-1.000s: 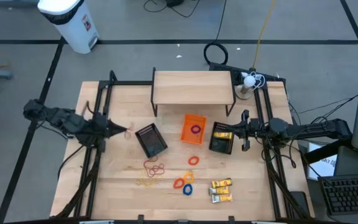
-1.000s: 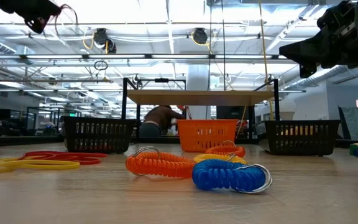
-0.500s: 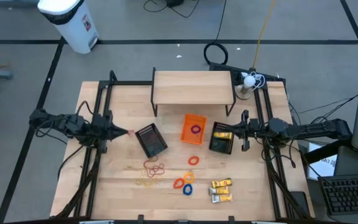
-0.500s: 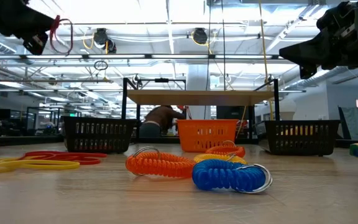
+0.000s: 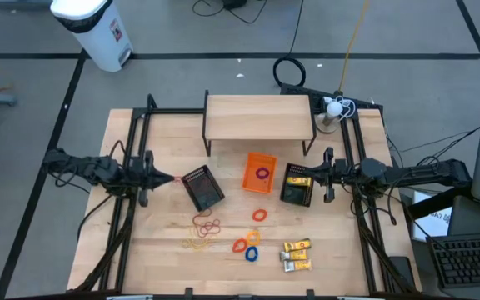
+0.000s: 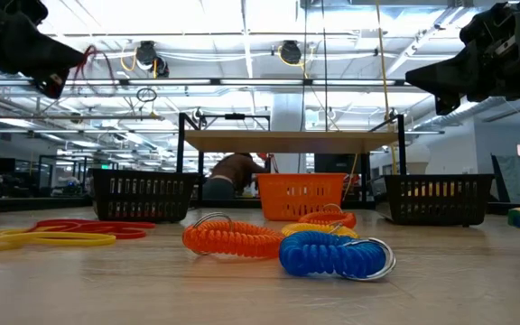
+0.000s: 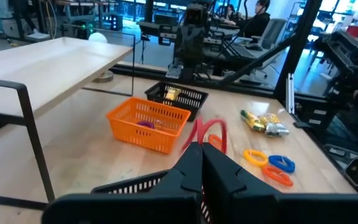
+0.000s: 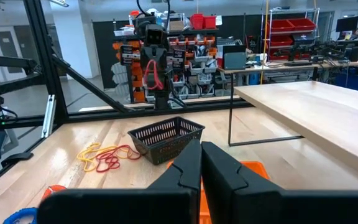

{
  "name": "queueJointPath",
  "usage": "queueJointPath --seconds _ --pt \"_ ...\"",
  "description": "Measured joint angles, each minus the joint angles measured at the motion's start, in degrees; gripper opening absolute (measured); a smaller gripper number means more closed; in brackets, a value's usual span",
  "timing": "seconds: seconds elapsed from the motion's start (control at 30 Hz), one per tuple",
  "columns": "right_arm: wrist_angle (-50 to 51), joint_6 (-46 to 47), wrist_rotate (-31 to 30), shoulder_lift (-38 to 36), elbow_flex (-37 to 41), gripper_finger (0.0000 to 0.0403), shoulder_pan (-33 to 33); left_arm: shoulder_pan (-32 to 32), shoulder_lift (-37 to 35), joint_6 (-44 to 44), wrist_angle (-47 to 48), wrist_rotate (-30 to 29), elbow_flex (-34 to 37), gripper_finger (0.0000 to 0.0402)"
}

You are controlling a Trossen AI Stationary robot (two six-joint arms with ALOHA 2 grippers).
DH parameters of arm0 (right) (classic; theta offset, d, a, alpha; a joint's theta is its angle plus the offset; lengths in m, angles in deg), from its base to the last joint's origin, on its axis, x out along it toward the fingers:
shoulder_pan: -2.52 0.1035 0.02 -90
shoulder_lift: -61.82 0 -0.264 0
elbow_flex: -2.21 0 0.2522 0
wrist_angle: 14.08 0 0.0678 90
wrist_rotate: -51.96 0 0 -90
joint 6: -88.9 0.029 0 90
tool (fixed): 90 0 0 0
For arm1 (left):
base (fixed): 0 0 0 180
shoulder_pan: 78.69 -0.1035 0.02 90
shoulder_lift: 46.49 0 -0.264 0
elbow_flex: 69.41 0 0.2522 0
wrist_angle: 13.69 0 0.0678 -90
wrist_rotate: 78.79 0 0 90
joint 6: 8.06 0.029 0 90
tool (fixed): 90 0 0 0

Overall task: Pick & Place Office Desk Supplies
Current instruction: Put the red rubber band into the left black bin

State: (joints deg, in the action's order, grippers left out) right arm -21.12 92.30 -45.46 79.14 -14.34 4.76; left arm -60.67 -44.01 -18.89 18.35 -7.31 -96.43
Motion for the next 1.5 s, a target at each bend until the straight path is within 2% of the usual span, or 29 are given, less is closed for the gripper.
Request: queueJointPath --seconds 0.33,0.47,0.53,0.8,0.93,1.03,1.23,1.33,1.5 --pt "-0.22 0.00 -0.02 0.01 -0.02 0.0004 0.01 0.00 0.02 1.34 -1.96 -0.99 1.81 0.0000" --pt "-0.90 0.00 -0.03 0.02 -0.02 0.0004 0.00 -0.56 3.50 -1.07 0.50 -11.69 -1.20 0.0000" --pt "-1.30 -0.22 -0.21 0.00 -0.02 0.0004 0.00 -1.62 8.08 -1.41 3.56 -13.13 -3.31 0.0000" --pt "-1.25 -0.66 -0.26 0.00 -0.02 0.0004 0.00 -9.79 36.17 -3.86 8.41 -7.43 -14.82 0.0000" --pt "-1.09 -0.66 -0.16 0.00 -0.01 0.0004 0.00 -15.69 49.77 -2.22 12.51 -3.33 -19.83 0.0000" --pt "-0.32 -0.66 -0.11 0.01 -0.01 0.0004 0.00 -19.27 57.70 1.12 12.11 1.86 -22.38 0.0000" --pt "0.86 -0.66 -0.07 0.02 -0.02 0.0004 0.00 -21.20 68.13 5.81 10.19 8.41 -26.80 0.0000" --pt "0.90 -0.66 -0.07 0.00 -0.02 0.0004 0.00 -19.90 71.60 6.09 10.14 11.15 -28.84 0.0000" --pt "0.92 -0.66 -0.06 0.02 0.00 0.0004 0.00 -15.74 74.74 6.09 10.17 11.68 -31.40 0.0000"
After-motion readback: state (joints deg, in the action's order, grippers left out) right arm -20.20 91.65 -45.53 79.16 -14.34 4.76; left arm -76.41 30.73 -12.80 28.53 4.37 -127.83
